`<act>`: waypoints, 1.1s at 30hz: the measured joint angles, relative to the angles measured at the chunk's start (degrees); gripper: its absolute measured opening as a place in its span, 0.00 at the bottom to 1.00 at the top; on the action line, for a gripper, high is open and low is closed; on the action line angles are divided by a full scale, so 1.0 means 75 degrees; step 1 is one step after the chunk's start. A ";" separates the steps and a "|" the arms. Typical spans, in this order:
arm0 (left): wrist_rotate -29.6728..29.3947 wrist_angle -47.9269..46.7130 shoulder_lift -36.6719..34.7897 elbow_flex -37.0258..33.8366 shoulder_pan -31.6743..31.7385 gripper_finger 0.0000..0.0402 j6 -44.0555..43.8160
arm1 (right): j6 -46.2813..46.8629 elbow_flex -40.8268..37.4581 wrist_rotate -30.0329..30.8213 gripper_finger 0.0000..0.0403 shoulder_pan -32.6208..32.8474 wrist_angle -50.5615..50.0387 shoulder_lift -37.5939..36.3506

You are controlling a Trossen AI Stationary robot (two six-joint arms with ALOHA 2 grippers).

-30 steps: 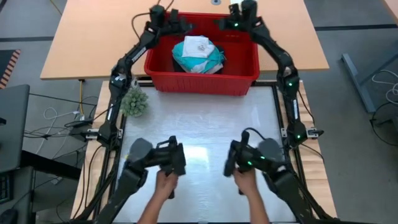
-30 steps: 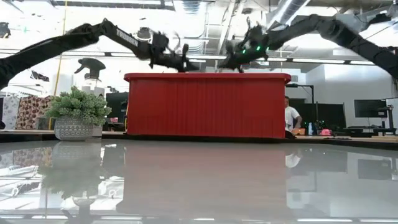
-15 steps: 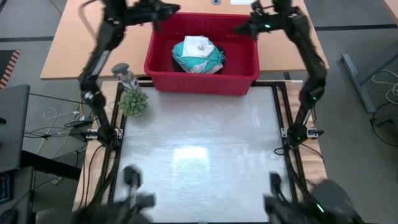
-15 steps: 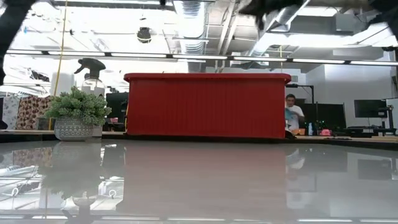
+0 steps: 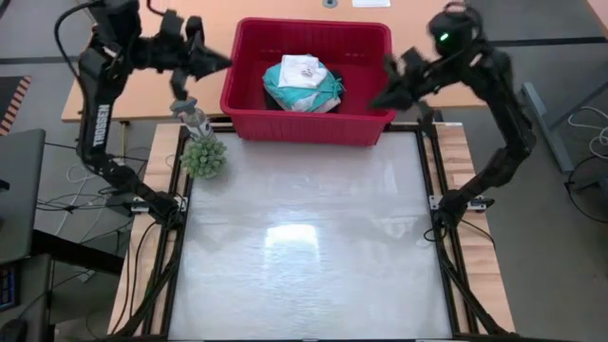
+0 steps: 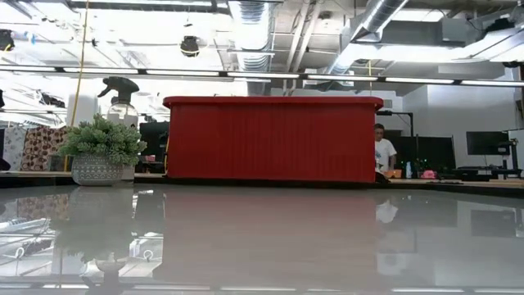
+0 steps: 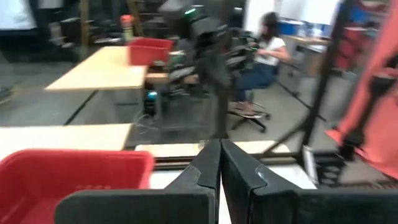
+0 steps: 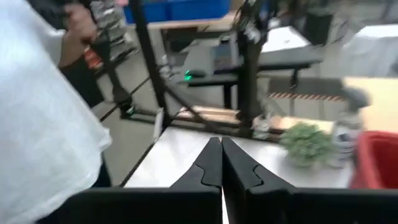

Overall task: Fold Laundry from Bin
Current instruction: Return to Home Position

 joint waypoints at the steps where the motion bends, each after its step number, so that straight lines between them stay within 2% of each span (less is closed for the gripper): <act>1: 0.0133 -0.0114 -0.0077 0.0000 -0.0066 0.00 0.0140 | 0.0071 -0.0285 0.0008 0.06 0.0219 0.0190 -0.0063; 5: 0.0247 0.0274 -0.0426 0.0000 -0.0620 0.00 0.0009 | 0.1026 -0.1521 0.0149 0.07 0.0941 0.1670 -0.0445; 8: 0.0201 0.0600 -0.0748 0.0003 -0.1382 0.00 0.0127 | 0.1859 -0.2405 0.0971 0.08 0.1230 0.3091 -0.0847; 10: 0.0023 0.0872 -0.0856 0.0015 -0.1962 0.00 -0.0045 | 0.2676 -0.2797 0.1659 0.07 0.1336 0.3539 -0.1026; 14: -0.0445 0.0782 -0.0872 0.0015 -0.2836 0.00 -0.0411 | 0.3946 -0.3064 0.1972 0.06 0.1407 0.3327 -0.1241; 18: -0.0942 0.0466 -0.0819 -0.0009 -0.3075 0.00 -0.0365 | 0.5981 -0.3055 0.2100 0.07 0.1489 0.2378 -0.1458; 20: -0.1107 0.0262 -0.0809 -0.0005 -0.3084 0.00 -0.0450 | 0.6528 -0.3055 0.2066 0.09 0.1743 0.1703 -0.1500; 23: -0.1600 0.0277 -0.0801 0.0006 -0.3081 0.00 -0.1106 | 0.6311 -0.3066 0.1839 0.10 0.2066 0.0497 -0.1478; 25: -0.1547 0.0250 -0.0841 -0.0011 -0.3076 0.00 -0.0995 | 0.6157 -0.3072 0.1739 0.10 0.2269 0.0254 -0.1461; 28: -0.1011 0.0220 -0.1089 -0.0014 -0.3078 0.00 -0.0667 | 0.4669 -0.3067 0.2205 0.10 0.2802 0.1352 -0.1600; 30: -0.0767 0.0126 -0.1342 -0.0002 -0.3150 0.00 -0.0664 | 0.4021 -0.3064 0.2081 0.10 0.3027 0.2295 -0.1722; 33: -0.1024 0.0520 -0.1814 -0.0652 -0.3827 0.00 -0.0771 | 0.3068 -0.3101 0.2306 0.10 0.3558 0.2726 -0.2122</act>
